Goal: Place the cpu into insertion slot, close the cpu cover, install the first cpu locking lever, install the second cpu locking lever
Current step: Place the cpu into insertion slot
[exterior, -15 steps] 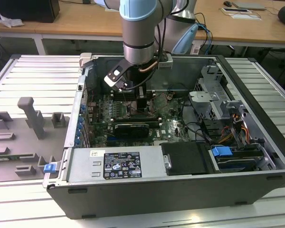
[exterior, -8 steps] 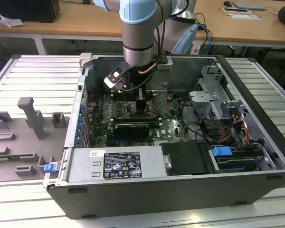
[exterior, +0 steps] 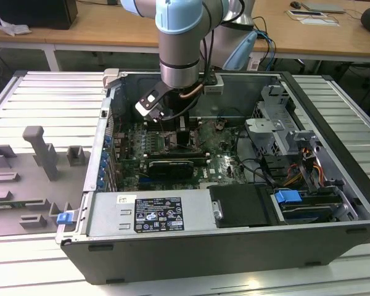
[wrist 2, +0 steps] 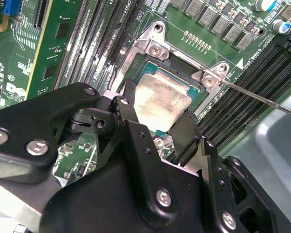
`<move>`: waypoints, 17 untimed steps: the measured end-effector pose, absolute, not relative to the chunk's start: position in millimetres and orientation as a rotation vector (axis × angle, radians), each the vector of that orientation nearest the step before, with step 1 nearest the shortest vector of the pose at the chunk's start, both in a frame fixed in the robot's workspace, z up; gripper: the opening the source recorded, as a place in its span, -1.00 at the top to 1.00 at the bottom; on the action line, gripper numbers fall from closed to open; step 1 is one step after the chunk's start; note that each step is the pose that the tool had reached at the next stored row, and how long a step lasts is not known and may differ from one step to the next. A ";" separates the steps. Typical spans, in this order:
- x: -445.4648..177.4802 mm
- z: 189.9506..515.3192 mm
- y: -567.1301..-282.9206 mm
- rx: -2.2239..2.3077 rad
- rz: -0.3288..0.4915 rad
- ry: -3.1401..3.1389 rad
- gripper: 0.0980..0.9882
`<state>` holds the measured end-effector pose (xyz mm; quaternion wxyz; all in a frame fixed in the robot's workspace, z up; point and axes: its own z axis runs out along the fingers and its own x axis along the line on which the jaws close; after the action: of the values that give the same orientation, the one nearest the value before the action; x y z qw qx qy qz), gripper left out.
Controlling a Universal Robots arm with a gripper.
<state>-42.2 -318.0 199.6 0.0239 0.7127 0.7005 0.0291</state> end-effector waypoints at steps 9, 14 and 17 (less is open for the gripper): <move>-41.8 199.0 -316.1 2.207 0.093 2.169 -0.16; -41.7 198.6 -314.7 2.208 0.098 2.172 -0.16; -41.7 198.9 -314.6 2.208 0.097 2.172 -0.16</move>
<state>-41.7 -314.6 198.9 0.0216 0.7124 0.7007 0.0314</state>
